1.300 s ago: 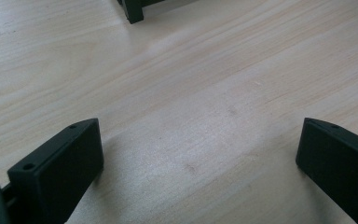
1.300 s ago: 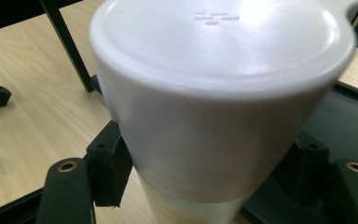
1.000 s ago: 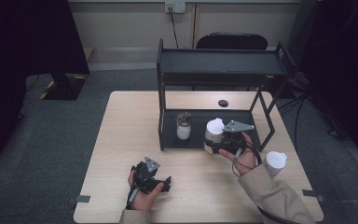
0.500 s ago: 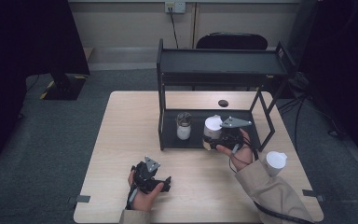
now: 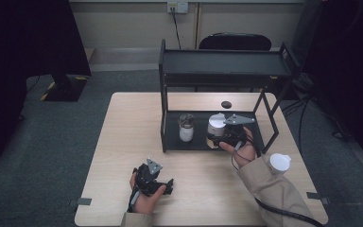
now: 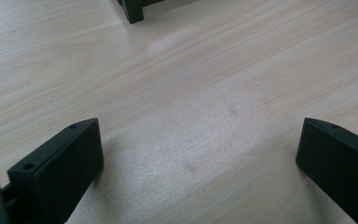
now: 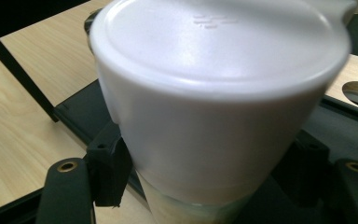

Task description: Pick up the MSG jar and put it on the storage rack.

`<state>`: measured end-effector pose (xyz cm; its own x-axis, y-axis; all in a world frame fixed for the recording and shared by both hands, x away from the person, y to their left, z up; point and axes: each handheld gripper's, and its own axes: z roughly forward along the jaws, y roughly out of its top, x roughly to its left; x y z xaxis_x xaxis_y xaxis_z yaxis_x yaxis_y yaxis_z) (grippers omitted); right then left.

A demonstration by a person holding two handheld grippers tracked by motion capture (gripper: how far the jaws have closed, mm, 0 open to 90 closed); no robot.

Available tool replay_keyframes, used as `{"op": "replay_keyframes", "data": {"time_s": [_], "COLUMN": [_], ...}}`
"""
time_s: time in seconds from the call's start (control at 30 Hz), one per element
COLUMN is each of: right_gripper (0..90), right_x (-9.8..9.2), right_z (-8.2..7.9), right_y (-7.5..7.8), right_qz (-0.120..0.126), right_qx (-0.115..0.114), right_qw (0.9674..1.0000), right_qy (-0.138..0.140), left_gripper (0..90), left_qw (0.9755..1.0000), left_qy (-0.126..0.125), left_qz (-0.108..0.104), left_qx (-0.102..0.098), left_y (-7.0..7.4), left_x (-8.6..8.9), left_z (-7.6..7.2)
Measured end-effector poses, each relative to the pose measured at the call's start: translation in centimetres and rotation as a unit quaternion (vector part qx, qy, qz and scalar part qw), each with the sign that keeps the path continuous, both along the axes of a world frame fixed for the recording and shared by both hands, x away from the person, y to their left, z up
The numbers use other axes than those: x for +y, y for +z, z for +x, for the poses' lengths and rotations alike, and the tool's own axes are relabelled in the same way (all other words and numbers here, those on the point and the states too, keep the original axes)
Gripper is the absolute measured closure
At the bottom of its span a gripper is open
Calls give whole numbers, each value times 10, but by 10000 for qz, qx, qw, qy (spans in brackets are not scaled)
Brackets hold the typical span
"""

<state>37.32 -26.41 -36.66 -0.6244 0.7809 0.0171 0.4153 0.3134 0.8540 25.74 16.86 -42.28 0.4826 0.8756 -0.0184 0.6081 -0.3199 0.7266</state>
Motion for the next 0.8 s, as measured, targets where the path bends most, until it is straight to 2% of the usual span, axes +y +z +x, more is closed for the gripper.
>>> {"op": "replay_keyframes", "data": {"time_s": [0.8], "right_gripper": [304], "right_x": [17], "right_z": [17], "right_y": [-7], "right_qz": [10], "right_qx": [-40], "right_qw": [9996], "right_qy": [-295], "left_gripper": [0], "left_qw": [10000], "left_qy": [-1], "left_qz": [1], "left_qx": [1], "left_y": [0], "left_x": [0], "left_z": [0]}}
